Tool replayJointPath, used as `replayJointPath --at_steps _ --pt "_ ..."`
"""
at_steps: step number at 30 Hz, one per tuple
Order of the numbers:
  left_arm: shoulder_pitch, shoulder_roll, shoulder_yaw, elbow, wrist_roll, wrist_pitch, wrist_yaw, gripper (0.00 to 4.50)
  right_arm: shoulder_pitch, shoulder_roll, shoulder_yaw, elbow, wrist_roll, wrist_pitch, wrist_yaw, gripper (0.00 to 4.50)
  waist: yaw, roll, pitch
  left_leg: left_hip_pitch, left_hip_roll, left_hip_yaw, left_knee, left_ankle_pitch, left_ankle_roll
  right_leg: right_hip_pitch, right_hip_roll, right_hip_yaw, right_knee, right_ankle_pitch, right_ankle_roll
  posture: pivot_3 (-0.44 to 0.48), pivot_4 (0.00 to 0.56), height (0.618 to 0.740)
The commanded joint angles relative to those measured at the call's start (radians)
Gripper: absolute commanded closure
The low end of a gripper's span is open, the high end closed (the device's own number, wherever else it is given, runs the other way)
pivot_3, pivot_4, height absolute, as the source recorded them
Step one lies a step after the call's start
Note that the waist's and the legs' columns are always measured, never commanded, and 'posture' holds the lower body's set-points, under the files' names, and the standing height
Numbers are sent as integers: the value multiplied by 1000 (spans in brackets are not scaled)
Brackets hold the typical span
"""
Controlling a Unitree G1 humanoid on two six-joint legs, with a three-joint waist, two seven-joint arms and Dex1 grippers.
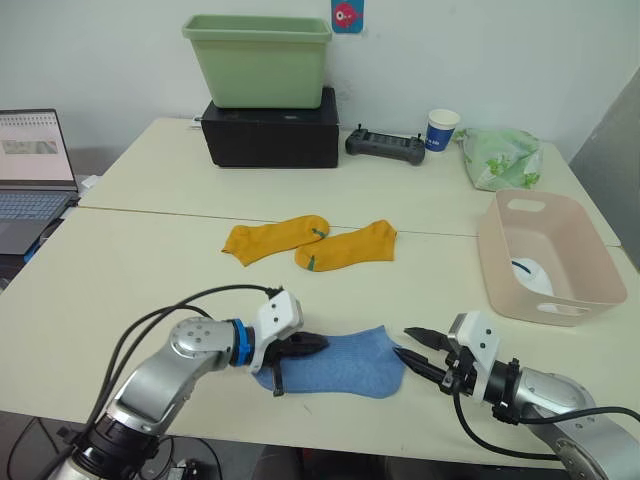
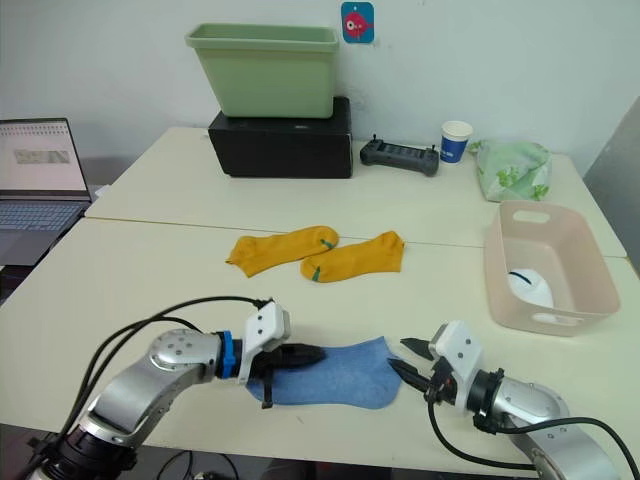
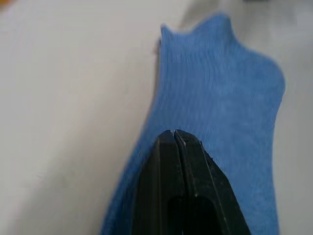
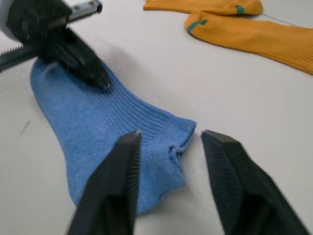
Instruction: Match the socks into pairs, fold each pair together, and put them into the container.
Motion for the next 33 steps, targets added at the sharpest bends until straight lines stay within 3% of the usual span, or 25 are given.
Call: replayJointPath --at_steps 1,2,7,8,10,19,25,33 --pt "22 6 -31 14 38 -35 -29 4500 -18 26 36 17 -23 23 -36 1004 2 1 0 0 0 0 0 0 0 0 0 0 0 0 0 0 150 696" --pt "25 4 -30 19 42 -41 -30 4500 -23 38 51 30 -30 33 -46 661 1 1 -1 1 -1 1 0 0 0 1 0 0 0 0 0 0 150 696" --pt "29 -1 -23 24 52 -53 -25 4500 -29 92 89 87 -49 95 -99 661 1 1 -1 1 -1 1 0 0 0 0 -1 1 0 0 0 0 150 696" --pt "30 0 -21 24 55 -57 -24 4500 -25 96 86 90 -50 99 -102 853 1 1 -1 1 -1 1 0 0 0 1 0 1 0 0 0 0 150 696" --pt "34 1 -13 25 59 -64 -18 4500 -15 95 92 83 -43 94 -86 1329 1 1 -1 1 -1 1 0 0 0 1 0 1 0 0 0 0 150 696" --pt "5 -35 39 -27 26 -39 30 4500 -29 40 113 51 -111 4 -54 4480 2 1 -1 1 -1 1 0 0 0 1 -1 0 0 0 0 0 150 696" --pt "-85 -86 -8 -91 -11 41 25 4500 -55 57 -42 54 15 94 -52 4480 3 1 -1 0 -1 1 0 0 0 1 -1 0 0 0 0 0 150 696" --pt "-177 -174 -138 71 94 37 24 4500 -98 20 -130 -9 132 209 -39 4480 0 1 -1 0 -1 1 0 0 0 0 0 0 0 0 0 0 150 696"
